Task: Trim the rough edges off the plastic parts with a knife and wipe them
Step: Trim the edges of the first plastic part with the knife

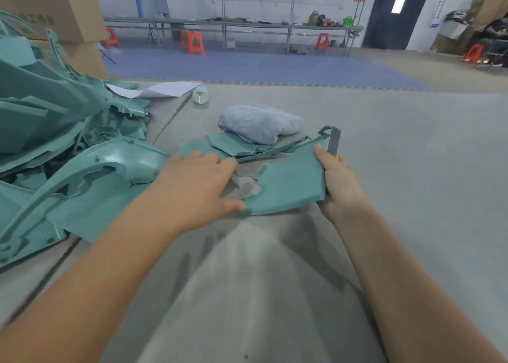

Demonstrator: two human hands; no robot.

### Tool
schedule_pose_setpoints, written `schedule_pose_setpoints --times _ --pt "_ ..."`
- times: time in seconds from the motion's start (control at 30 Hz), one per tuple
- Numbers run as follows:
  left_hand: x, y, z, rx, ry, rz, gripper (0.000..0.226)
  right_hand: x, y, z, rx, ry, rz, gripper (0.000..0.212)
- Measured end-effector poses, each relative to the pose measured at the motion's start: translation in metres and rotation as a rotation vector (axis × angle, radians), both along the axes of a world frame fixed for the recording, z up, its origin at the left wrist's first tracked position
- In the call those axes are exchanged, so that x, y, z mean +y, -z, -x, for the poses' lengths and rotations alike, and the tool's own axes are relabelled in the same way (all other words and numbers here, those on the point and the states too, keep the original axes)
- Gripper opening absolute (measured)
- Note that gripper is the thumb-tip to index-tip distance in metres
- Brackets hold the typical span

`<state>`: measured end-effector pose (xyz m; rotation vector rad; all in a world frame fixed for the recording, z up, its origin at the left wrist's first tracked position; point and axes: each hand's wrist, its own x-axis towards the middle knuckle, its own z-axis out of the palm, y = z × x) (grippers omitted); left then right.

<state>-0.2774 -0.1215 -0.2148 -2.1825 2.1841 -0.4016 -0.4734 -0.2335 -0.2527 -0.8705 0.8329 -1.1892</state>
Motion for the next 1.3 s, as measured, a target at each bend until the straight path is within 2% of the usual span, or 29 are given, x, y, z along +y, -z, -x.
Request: schedule_pose_setpoints --times 0.1,0.27,0.37,0.47,0.53,0.7,0.87,0.97,1.03,1.1,1.2,1.3 --pt "0.006 0.017 0.029 0.212 0.112 0.064 0.076 0.004 -0.006 0.000 -0.055 -0.033 0.011 0.018" --pt "-0.004 0.047 0.049 0.288 0.061 0.221 0.062 0.015 -0.012 -0.007 -0.080 -0.099 0.170 0.022" --pt "0.001 0.049 0.046 0.346 0.096 0.452 0.055 0.011 -0.019 -0.002 -0.195 -0.030 0.279 0.017" --pt "0.005 0.047 0.046 0.532 0.102 0.680 0.042 0.002 -0.022 0.010 -0.254 0.028 0.318 0.016" --pt "0.004 0.046 0.046 0.629 0.070 0.674 0.043 0.003 -0.020 0.012 -0.239 0.004 0.334 0.015" --pt "-0.002 0.056 0.043 0.461 0.079 0.417 0.066 0.022 -0.022 -0.003 -0.148 -0.111 0.375 0.021" --pt "-0.010 0.054 0.039 0.604 0.097 0.411 0.047 0.030 -0.026 -0.016 -0.156 -0.212 0.372 0.036" --pt "-0.012 0.046 0.034 0.647 0.134 0.504 0.031 0.031 -0.033 -0.017 -0.267 -0.300 0.290 0.063" --pt "-0.013 0.039 0.031 0.730 0.125 0.552 0.015 0.032 -0.036 -0.016 -0.251 -0.271 0.286 0.072" --pt "-0.013 0.031 0.031 0.759 0.138 0.578 0.009 0.034 -0.036 -0.018 -0.204 -0.219 0.312 0.069" --pt "-0.012 0.022 0.034 0.690 0.176 0.559 0.009 0.035 -0.035 -0.021 -0.184 -0.178 0.345 0.056" --pt "-0.013 0.020 0.035 0.628 0.132 0.540 0.022 0.032 -0.031 -0.020 -0.124 -0.143 0.406 0.049"
